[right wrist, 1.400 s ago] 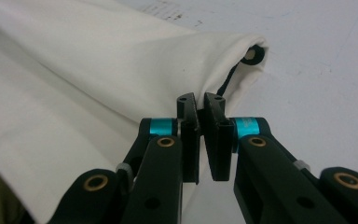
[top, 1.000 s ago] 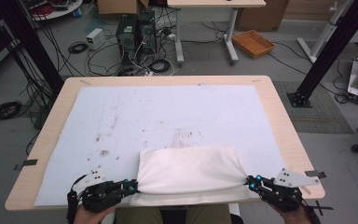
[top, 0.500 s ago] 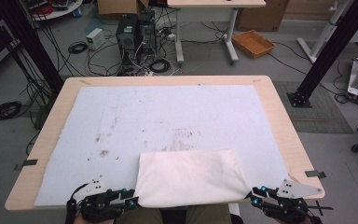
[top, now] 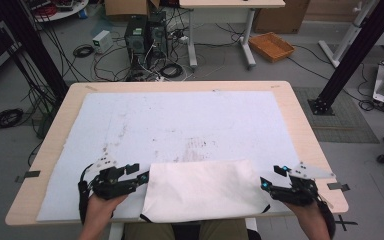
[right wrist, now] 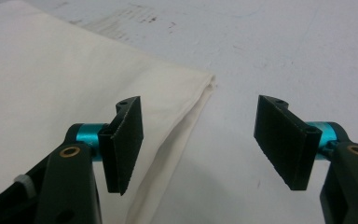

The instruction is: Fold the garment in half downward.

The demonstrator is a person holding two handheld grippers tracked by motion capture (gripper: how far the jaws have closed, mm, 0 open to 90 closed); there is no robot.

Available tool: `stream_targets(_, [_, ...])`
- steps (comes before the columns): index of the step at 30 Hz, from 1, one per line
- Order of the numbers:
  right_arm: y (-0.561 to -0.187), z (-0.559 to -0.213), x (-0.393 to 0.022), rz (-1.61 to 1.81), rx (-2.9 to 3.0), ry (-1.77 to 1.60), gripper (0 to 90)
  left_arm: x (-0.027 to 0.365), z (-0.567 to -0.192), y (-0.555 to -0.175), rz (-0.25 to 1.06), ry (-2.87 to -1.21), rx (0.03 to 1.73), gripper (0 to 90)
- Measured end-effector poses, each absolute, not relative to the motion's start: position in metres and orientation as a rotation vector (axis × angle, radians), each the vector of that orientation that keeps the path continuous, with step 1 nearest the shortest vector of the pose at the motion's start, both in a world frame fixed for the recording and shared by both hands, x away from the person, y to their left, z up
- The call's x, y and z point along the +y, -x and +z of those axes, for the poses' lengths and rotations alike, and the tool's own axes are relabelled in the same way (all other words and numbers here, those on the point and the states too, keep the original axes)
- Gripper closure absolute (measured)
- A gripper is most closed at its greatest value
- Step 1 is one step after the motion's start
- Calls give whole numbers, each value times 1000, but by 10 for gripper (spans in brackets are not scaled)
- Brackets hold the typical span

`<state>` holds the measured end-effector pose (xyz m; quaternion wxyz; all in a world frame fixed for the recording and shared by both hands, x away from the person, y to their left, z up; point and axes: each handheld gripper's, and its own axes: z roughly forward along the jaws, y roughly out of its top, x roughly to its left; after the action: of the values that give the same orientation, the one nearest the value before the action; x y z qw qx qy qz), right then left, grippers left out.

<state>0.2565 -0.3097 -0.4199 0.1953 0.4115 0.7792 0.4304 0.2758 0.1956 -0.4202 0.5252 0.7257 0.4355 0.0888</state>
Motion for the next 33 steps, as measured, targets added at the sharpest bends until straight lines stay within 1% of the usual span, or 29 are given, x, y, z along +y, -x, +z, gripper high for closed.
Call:
stream_targets(3, [-281, -424, -300, 1191, 2204, -1195, 330, 186, -428, -300, 191, -1771, 1072, 427])
stream_targets(4, [-296, -426, -293, 1182, 2213, -1211, 338, 183, -432, -306, 177, -1777, 1092, 429])
stream_targets(5, [-296, -426, -293, 1182, 2213, -1211, 338, 181, -436, -312, 167, -1799, 1102, 429])
stream_targets(8, [-316, -432, -284, 1147, 2256, -1224, 366, 177, -445, -322, 150, -1834, 1151, 428])
stream_targets(10, [-327, -437, -280, 1149, 2310, -1255, 462, 175, -448, -324, 150, -1853, 1159, 416])
stream_targets(14, [-333, -448, -273, 1106, 2366, -1249, 515, 172, -452, -323, 179, -1905, 1123, 426])
stream_targets(15, [-332, -449, -273, 1110, 2356, -1252, 527, 171, -452, -322, 212, -1922, 1109, 458])
stream_targets(18, [-329, -450, -277, 1108, 2337, -1256, 655, 171, -453, -317, 273, -1951, 1083, 689])
stream_targets(19, [-328, -449, -278, 1114, 2338, -1266, 737, 170, -453, -315, 268, -1953, 1066, 820])
stream_targets(20, [-327, -449, -280, 1121, 2353, -1271, 824, 169, -452, -314, 281, -1956, 1057, 856])
stream_targets(21, [-327, -448, -282, 1129, 2367, -1251, 853, 169, -452, -313, 276, -1952, 1049, 862])
stream_targets(23, [-325, -447, -283, 1127, 2369, -1226, 875, 171, -451, -314, 252, -1892, 1059, 865])
stream_targets(24, [-325, -446, -284, 1140, 2354, -1219, 879, 173, -449, -315, 246, -1856, 1066, 866])
stream_targets(26, [-325, -444, -285, 1154, 2339, -1218, 879, 173, -449, -315, 246, -1856, 1066, 866])
stream_targets(27, [-325, -444, -285, 1154, 2339, -1218, 882, 177, -444, -320, 239, -1776, 1090, 866])
stream_targets(28, [-330, -437, -285, 1157, 2268, -1193, 885, 175, -443, -325, 253, -1751, 1105, 867])
stream_targets(33, [-344, -432, -287, 1153, 2181, -1213, 885, 170, -441, -343, 268, -1716, 1144, 867])
